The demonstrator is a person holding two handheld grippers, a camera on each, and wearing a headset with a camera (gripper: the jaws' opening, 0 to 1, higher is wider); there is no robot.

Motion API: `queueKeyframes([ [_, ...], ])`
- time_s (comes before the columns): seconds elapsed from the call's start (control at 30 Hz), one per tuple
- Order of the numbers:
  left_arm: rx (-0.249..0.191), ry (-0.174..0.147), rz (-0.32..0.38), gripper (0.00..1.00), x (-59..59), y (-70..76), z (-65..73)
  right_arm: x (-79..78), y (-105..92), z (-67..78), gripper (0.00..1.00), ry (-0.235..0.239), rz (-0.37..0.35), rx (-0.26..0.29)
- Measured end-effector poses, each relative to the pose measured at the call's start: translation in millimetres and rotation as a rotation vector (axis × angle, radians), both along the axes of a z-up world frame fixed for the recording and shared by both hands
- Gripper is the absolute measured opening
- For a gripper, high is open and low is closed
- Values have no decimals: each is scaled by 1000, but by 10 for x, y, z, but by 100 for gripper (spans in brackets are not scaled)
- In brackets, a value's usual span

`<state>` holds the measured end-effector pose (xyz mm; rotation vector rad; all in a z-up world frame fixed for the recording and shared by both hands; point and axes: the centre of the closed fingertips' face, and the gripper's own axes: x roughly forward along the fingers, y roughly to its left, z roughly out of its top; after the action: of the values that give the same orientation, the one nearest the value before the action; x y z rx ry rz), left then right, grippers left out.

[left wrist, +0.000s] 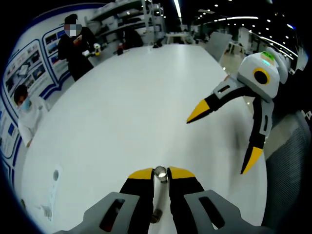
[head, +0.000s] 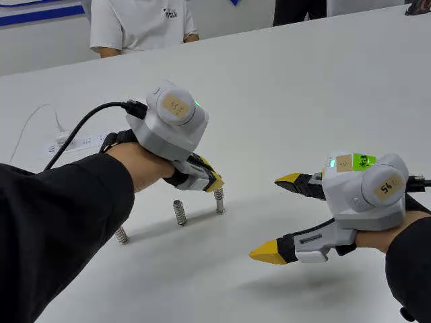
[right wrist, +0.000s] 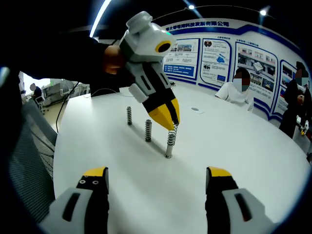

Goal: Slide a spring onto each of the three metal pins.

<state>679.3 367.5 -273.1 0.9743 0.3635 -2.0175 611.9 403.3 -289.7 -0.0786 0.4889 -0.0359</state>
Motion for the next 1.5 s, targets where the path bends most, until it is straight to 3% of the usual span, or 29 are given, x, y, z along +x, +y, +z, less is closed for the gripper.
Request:
queueKeyframes([
  [0.93, -4, -20, 19, 11, 8, 16, -209, 7, 36, -30, 83, 13, 14, 4],
  [1.2, -7, -42, 17, 11, 11, 11, -276, 0, 29, -23, 83, 11, 10, 4],
  [1.5, -10, -37, 30, 11, 51, -12, -331, 3, 28, -37, 83, 13, 9, 6],
])
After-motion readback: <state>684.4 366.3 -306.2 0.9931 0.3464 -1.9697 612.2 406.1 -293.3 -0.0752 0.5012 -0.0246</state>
